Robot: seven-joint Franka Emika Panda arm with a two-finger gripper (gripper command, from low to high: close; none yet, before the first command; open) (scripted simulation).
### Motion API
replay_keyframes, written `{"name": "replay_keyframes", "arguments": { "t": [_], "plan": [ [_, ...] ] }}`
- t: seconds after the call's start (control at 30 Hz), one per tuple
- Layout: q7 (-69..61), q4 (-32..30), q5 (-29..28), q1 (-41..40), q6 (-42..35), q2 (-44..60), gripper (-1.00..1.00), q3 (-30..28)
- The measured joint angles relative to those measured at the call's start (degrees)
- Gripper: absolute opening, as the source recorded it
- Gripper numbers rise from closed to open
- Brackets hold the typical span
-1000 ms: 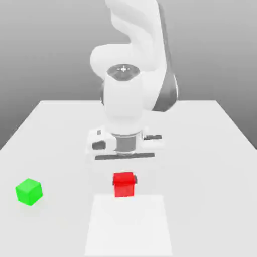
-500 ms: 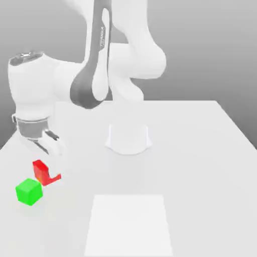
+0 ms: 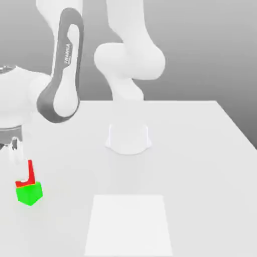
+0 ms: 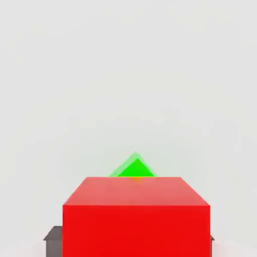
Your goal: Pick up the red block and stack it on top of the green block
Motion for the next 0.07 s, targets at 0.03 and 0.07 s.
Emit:
{"name": "replay_keyframes", "arguments": {
  "t": [0.03, 0.07],
  "plan": [
    [0.00, 0.00, 0.00, 0.00, 0.00, 0.00, 1.00, 0.00],
    [0.00, 0.00, 0.00, 0.00, 0.00, 0.00, 1.00, 0.00]
  ]
}}
